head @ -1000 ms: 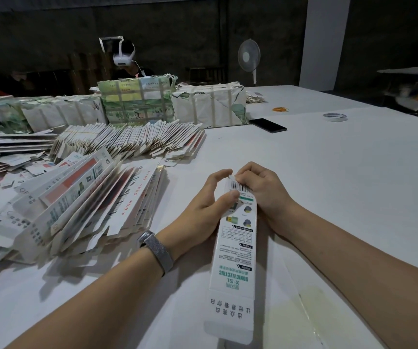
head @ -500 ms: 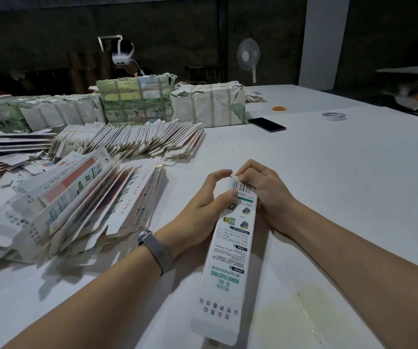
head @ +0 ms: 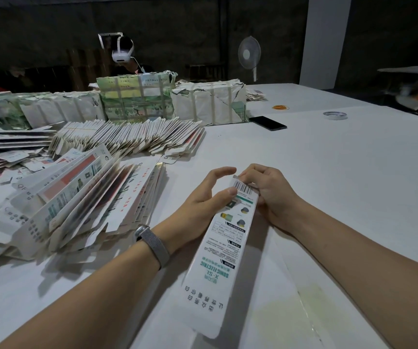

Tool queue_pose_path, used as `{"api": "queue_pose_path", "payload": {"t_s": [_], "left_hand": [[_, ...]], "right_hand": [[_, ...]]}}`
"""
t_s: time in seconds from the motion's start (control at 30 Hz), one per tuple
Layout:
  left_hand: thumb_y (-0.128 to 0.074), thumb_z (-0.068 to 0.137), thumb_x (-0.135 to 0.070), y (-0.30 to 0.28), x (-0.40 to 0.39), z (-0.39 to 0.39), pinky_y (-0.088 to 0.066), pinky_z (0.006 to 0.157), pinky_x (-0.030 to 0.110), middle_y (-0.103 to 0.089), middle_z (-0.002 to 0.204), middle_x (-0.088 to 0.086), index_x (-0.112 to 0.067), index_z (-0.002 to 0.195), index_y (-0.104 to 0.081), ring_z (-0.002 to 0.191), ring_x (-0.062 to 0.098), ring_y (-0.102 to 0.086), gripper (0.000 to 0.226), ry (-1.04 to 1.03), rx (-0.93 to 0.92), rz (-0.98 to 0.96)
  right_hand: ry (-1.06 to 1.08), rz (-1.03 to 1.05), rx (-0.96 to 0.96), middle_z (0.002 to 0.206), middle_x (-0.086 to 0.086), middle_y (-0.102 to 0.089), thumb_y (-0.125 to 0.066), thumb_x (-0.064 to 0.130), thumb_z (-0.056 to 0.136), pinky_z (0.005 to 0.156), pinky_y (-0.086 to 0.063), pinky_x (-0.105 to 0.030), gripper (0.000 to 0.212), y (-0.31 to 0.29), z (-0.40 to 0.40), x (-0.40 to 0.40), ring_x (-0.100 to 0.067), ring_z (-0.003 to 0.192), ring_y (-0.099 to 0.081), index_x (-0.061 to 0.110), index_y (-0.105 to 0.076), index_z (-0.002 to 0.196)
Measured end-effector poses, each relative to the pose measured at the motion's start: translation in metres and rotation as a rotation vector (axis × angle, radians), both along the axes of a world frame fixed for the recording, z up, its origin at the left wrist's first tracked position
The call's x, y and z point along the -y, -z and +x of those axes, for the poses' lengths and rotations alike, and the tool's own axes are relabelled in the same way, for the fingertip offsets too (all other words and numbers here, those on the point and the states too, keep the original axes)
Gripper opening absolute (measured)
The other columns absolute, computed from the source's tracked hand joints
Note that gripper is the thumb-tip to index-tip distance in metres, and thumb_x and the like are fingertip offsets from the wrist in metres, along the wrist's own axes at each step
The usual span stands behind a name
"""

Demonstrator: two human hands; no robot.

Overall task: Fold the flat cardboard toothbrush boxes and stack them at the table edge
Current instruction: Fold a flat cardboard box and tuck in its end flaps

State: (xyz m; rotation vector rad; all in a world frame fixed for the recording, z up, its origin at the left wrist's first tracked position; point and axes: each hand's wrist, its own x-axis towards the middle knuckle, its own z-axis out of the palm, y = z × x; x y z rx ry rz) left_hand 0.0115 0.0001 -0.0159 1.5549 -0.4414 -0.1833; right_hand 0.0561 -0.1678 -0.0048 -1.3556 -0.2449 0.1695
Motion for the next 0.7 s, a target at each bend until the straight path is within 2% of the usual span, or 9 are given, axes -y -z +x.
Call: {"api": "queue_pose_path", "payload": {"t_s": [0.13, 0.23, 0.37, 0.43, 0.5, 0.57, 0.7], "left_hand": [[-0.057, 0.094, -0.038, 0.002, 0.002, 0.001, -0.059, 0.068, 0.035, -0.076, 0.103, 0.013, -0.030, 0.139, -0.039, 0.079, 0.026, -0.071, 0.049, -0.023, 0.022, 0.031], [-0.056, 0.094, -0.039, 0.003, 0.003, 0.001, -0.058, 0.067, 0.032, -0.076, 0.100, 0.011, -0.026, 0.139, -0.039, 0.077, 0.022, -0.071, 0.050, -0.034, 0.027, 0.045], [-0.056, 0.099, -0.040, 0.004, 0.004, 0.004, -0.059, 0.065, 0.032, -0.077, 0.096, 0.007, -0.028, 0.133, -0.040, 0.076, 0.022, -0.072, 0.040, -0.046, 0.052, 0.043], [-0.053, 0.094, -0.038, 0.005, 0.004, 0.006, -0.059, 0.066, 0.033, -0.077, 0.096, 0.006, -0.030, 0.131, -0.041, 0.078, 0.022, -0.072, 0.040, -0.067, 0.064, 0.033], [-0.053, 0.093, -0.039, 0.007, 0.004, 0.007, -0.059, 0.066, 0.032, -0.078, 0.096, 0.005, -0.033, 0.130, -0.042, 0.079, 0.021, -0.072, 0.039, -0.095, 0.073, 0.010], [-0.052, 0.094, -0.038, 0.008, 0.004, 0.007, -0.057, 0.065, 0.029, -0.078, 0.093, 0.004, -0.035, 0.128, -0.043, 0.078, 0.018, -0.072, 0.035, -0.122, 0.085, -0.024], [-0.051, 0.096, -0.039, 0.010, 0.002, 0.008, -0.056, 0.060, 0.028, -0.077, 0.090, 0.004, -0.044, 0.119, -0.047, 0.073, 0.018, -0.072, 0.023, -0.160, 0.097, -0.055]], "right_hand": [[0.004, -0.011, 0.001, 0.051, -0.001, -0.057, -0.051, -0.002, 0.090, 0.036, -0.038, -0.017, 0.023, -0.002, -0.001, 0.000, -0.011, 0.039, -0.052, 0.007, -0.056, 0.069], [0.001, -0.025, 0.001, 0.051, -0.002, -0.055, -0.052, 0.000, 0.090, 0.035, -0.036, -0.018, 0.022, -0.003, -0.002, 0.002, -0.013, 0.041, -0.052, 0.007, -0.058, 0.070], [0.021, -0.008, 0.033, 0.057, -0.003, -0.059, -0.056, 0.007, 0.091, 0.042, -0.043, -0.019, 0.026, 0.002, -0.003, 0.000, -0.018, 0.052, -0.058, 0.013, -0.065, 0.068], [0.022, 0.027, 0.045, 0.063, -0.004, -0.062, -0.055, 0.012, 0.092, 0.054, -0.049, -0.025, 0.028, 0.004, -0.001, 0.000, -0.020, 0.060, -0.061, 0.017, -0.070, 0.069], [0.002, 0.041, 0.067, 0.070, -0.004, -0.066, -0.055, 0.018, 0.088, 0.062, -0.052, -0.031, 0.022, 0.005, 0.000, -0.001, -0.021, 0.067, -0.063, 0.020, -0.073, 0.075], [-0.019, 0.030, 0.075, 0.076, -0.003, -0.069, -0.057, 0.023, 0.080, 0.058, -0.053, -0.029, 0.015, 0.006, 0.000, -0.001, -0.020, 0.071, -0.064, 0.023, -0.072, 0.085], [-0.038, -0.002, 0.112, 0.082, -0.001, -0.069, -0.063, 0.023, 0.077, 0.058, -0.054, -0.029, 0.027, 0.010, 0.001, -0.003, -0.021, 0.073, -0.065, 0.022, -0.061, 0.104]]}}
